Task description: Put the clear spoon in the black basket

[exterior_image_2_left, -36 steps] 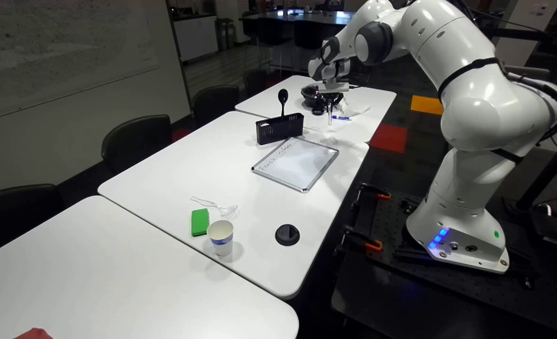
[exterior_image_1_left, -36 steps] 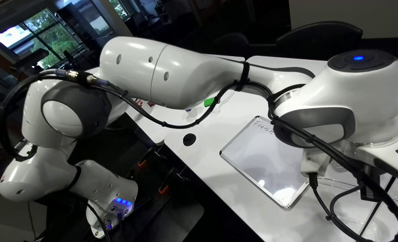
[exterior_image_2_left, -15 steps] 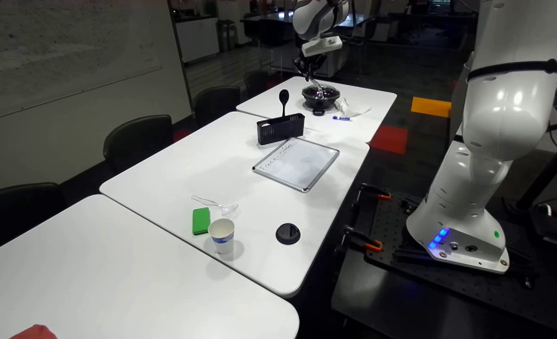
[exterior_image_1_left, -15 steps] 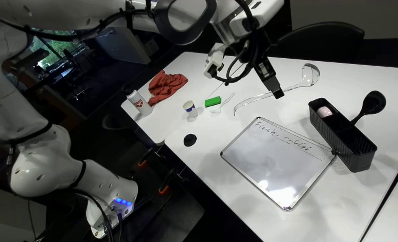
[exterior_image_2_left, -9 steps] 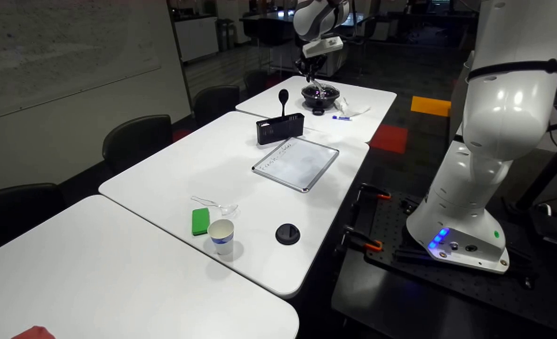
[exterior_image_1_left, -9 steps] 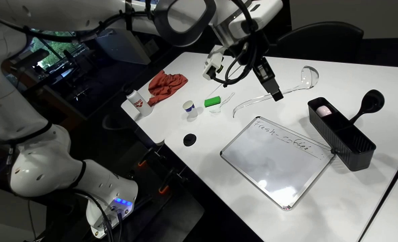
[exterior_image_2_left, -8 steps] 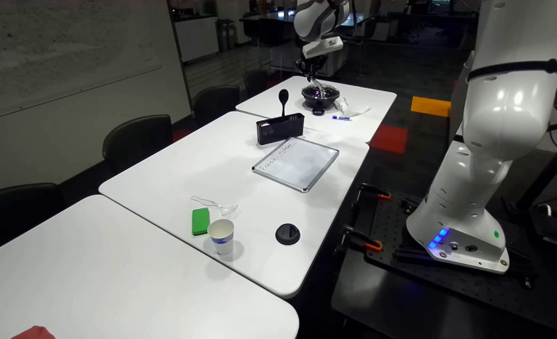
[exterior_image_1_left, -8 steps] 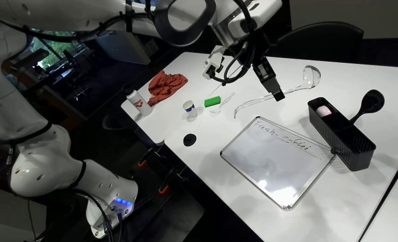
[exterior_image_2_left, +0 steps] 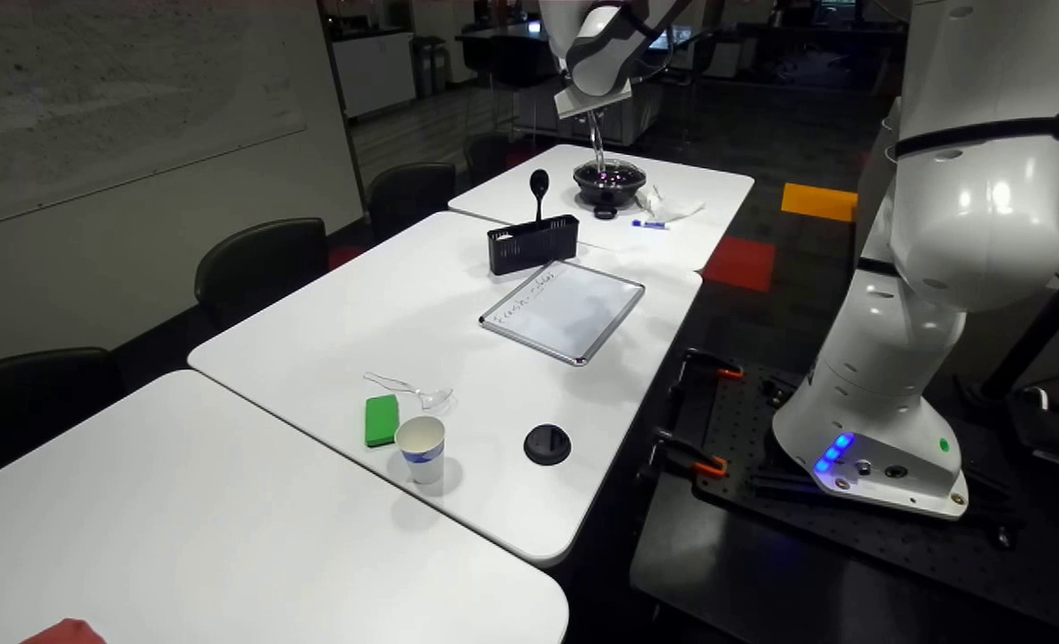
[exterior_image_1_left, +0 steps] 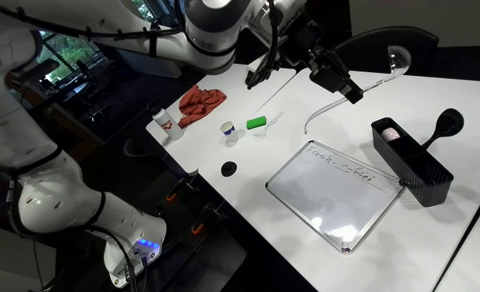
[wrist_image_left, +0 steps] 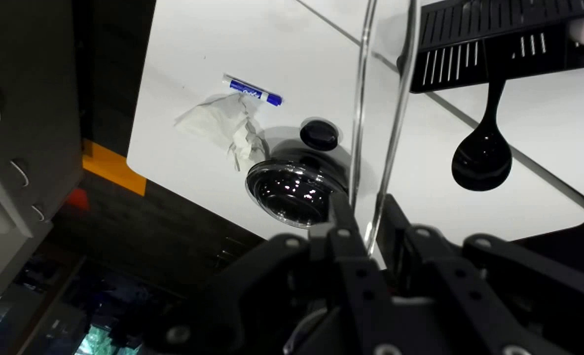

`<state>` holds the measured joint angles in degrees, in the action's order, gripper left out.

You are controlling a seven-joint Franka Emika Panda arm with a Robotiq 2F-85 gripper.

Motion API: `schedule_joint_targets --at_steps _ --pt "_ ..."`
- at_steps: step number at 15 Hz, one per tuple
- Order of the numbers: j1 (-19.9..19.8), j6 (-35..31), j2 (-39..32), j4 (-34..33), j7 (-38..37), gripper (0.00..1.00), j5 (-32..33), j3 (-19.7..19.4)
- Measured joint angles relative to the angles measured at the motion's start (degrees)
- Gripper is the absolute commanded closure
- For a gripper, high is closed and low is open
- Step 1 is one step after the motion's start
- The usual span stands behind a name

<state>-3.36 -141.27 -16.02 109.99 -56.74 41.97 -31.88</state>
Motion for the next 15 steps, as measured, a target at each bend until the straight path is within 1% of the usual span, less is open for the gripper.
schedule_joint_targets --at_steps 4,6,9,10,11,13,15 --pt "5.8 -0.1 -2.6 -1.1 -19.1 0.96 13.2 -5.2" --pt "7.5 -0.1 -4.8 -2.0 -28.2 0.96 18.7 -7.0" --pt "8.6 0.2 -8.8 -3.7 -42.1 0.96 25.8 -8.9" --pt "7.9 1.5 -10.0 -4.4 -46.6 0.96 28.7 -8.3" --pt "6.6 3.5 -11.0 -5.2 -51.0 0.83 31.9 -6.8" --pt "4.2 7.5 -12.8 -6.7 -57.6 0.83 36.3 -3.8" --pt "3.4 8.1 -13.9 -7.7 -58.8 0.83 36.8 -3.1"
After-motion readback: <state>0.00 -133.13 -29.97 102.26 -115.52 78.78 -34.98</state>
